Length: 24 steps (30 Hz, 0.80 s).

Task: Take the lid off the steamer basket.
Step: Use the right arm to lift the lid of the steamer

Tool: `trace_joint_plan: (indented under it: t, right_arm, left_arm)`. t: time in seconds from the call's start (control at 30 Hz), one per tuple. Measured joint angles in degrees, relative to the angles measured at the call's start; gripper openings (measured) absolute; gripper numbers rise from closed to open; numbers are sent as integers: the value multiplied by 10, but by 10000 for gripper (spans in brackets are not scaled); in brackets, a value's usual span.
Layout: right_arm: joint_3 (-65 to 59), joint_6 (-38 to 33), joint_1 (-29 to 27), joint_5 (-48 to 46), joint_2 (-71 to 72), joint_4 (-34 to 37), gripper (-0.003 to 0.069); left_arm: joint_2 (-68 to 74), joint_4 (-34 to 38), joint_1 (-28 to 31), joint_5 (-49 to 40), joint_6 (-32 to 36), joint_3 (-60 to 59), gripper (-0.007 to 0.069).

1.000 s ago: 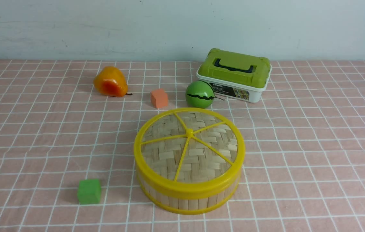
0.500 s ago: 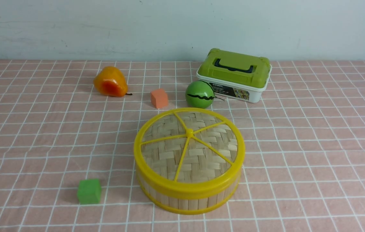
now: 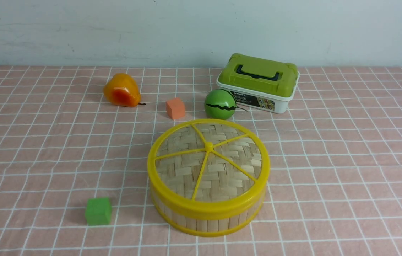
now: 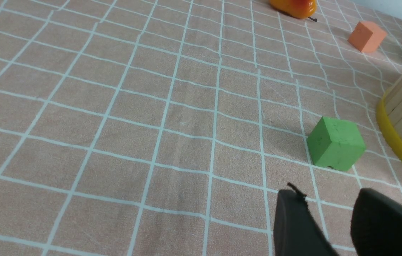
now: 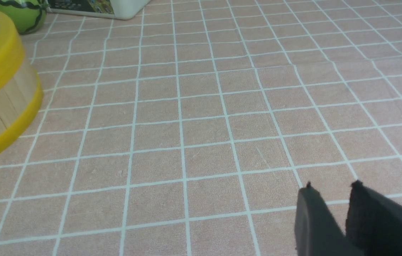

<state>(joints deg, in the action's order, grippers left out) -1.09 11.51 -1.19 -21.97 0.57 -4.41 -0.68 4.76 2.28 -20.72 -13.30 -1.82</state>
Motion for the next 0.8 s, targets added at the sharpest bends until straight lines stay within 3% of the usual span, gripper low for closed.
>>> trace_joint_plan:
  t: [0.17, 0.3, 0.33, 0.5, 0.6, 0.8]
  right_arm:
    - [0, 3, 0, 0, 0, 2, 134]
    - [0, 46, 0, 1, 0, 68, 138]
    - [0, 111, 0, 2, 0, 163, 140]
    - [-4, 259, 0, -2, 0, 380, 147]
    - [-4, 271, 0, -3, 0, 396, 150]
    - [-4, 264, 0, 5, 0, 346, 157]
  left_arm:
    - [0, 0, 0, 0, 0, 0, 239]
    - [0, 0, 0, 0, 0, 0, 239]
    - [0, 0, 0, 0, 0, 0, 239]
    - [0, 0, 0, 0, 0, 0, 239]
    - [0, 0, 0, 0, 0, 0, 239]
    - [0, 0, 0, 0, 0, 0, 239]
